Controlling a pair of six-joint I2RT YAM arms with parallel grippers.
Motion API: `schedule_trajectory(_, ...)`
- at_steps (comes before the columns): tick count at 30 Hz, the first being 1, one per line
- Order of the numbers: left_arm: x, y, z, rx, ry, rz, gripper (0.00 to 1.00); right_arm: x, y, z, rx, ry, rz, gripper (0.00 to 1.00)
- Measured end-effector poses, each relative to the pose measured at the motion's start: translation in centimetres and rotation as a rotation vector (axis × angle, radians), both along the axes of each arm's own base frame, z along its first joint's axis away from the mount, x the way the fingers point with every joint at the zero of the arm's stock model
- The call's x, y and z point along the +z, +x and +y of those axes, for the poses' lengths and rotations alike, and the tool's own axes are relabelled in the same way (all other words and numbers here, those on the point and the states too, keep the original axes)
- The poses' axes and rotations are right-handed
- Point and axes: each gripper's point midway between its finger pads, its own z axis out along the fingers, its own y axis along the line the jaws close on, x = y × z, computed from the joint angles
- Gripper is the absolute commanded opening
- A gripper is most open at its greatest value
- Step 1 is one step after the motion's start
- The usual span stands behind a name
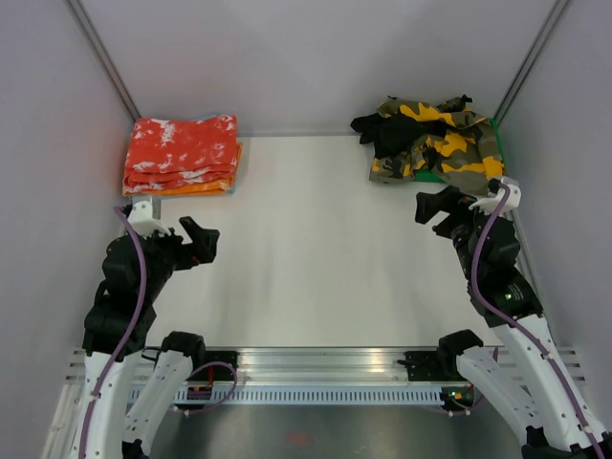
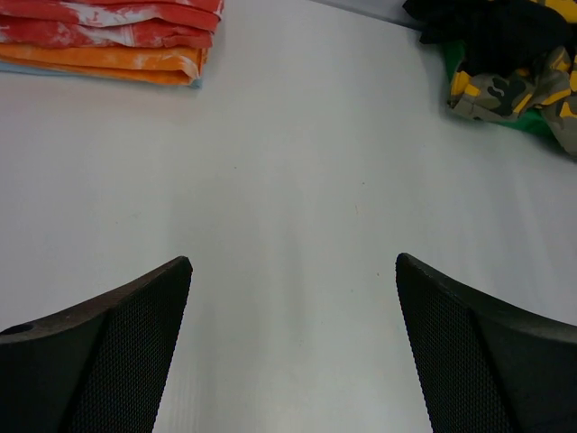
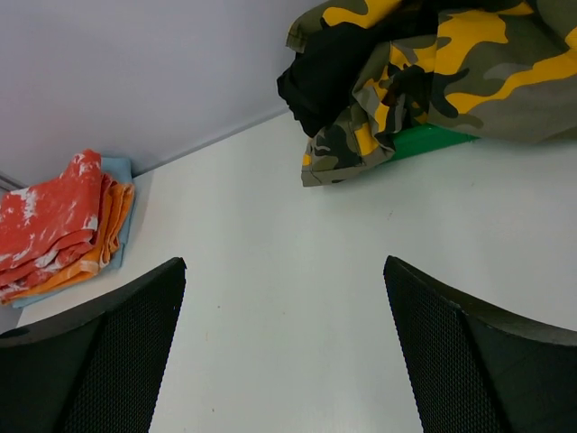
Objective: Fold and stack the trousers
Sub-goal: Grab the trousers from the pile
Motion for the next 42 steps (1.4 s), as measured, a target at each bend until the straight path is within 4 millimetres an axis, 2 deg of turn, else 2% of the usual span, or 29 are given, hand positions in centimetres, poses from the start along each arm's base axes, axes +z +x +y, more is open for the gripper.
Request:
schedule_trajectory(7, 0.0, -0.4, -1.3, -0.081, -0.014, 0.003, 1.00, -0.1, 0.7, -2.4, -0.158, -0.006, 0.064, 0.98)
schedule_trajectory(12, -0.2, -0.8, -1.7, -0.115, -0.008, -0.001, 1.00, 0.6, 3.0, -3.0, -0.236, -0.036, 0.101, 0.98)
schedule_trajectory(15, -0.9, -0.7, -1.8, -0.121, 0.001, 0.011, 1.00, 0.2, 5.5, -2.8, -0.265, -0.064, 0.148, 0.98)
schedule_trajectory(21, -2.2, -0.6, -2.1, -0.142, 0.008, 0.040, 1.00, -0.3, 13.5, -1.6, -0.260, -0.091, 0.235, 0.97)
schedule_trajectory(23, -2.3, -0.6, -2.1, -0.146, 0.008, 0.043, 1.00, -0.6, 15.6, -1.4, -0.255, -0.087, 0.247, 0.97)
schedule_trajectory(29, -2.3, -0.6, -2.1, -0.142, 0.008, 0.035, 1.00, -3.3, 19.7, -1.7, -0.258, -0.085, 0.290, 0.96)
schedule_trajectory(31, -2.2, -0.7, -2.0, -0.141, 0.008, 0.032, 1.00, -4.4, 21.5, -2.3, -0.265, -0.085, 0.317, 0.92)
schedule_trajectory(34, -2.2, -0.7, -2.0, -0.141, 0.008, 0.032, 1.00, -6.5, 23.8, -3.1, -0.276, -0.091, 0.359, 0.92)
schedule_trajectory(39, -2.4, -0.6, -2.1, -0.142, 0.009, 0.038, 1.00, -9.1, 24.7, -5.1, -0.301, -0.104, 0.417, 0.93)
schedule_trajectory(41, -2.5, -0.5, -2.1, -0.142, 0.009, 0.041, 1.00, -9.2, 24.8, -6.9, -0.320, -0.074, 0.420, 0.93)
schedule_trajectory(42, -2.7, -0.5, -2.1, -0.142, 0.009, 0.045, 1.00, -9.1, 24.9, -8.4, -0.345, -0.054, 0.417, 0.93)
